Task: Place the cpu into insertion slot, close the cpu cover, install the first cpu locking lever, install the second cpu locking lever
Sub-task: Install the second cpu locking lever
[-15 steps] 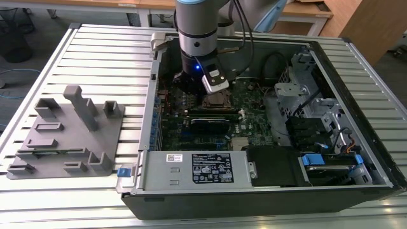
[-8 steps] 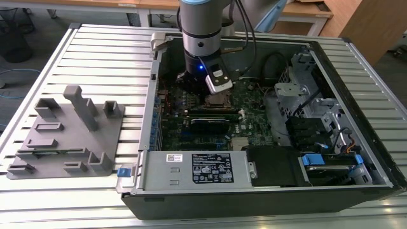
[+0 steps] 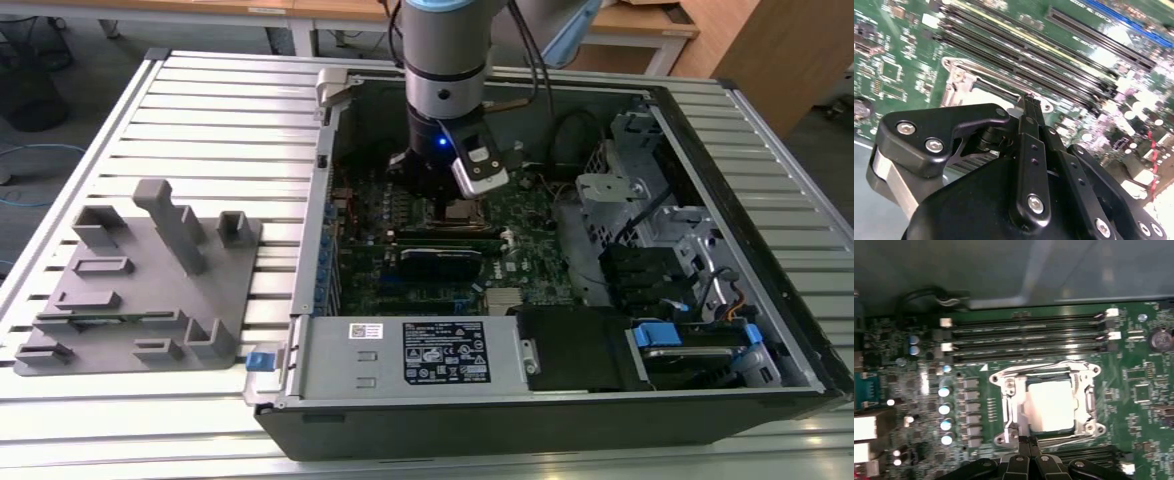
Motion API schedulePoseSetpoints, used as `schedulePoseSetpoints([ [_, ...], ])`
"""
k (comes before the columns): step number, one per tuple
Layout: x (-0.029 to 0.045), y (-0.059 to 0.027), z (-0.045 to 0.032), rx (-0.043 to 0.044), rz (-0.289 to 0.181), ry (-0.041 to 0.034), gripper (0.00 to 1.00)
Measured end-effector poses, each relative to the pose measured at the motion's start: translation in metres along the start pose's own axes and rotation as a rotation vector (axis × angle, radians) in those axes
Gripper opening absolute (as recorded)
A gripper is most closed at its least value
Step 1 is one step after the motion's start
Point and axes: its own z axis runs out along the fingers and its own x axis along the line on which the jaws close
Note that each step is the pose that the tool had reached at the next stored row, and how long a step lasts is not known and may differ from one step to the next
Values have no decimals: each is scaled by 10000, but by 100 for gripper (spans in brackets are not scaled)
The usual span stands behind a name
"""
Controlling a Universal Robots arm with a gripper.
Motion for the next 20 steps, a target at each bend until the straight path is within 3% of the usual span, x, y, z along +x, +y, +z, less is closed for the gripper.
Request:
schedulePoseSetpoints([
  [5,-131,14,14,-1,6,2,11],
  [8,-171,30,20,0,5,3,11],
  [16,-161,220,30,1,6,2,11],
  [20,-161,235,32,-9,-113,6,11],
])
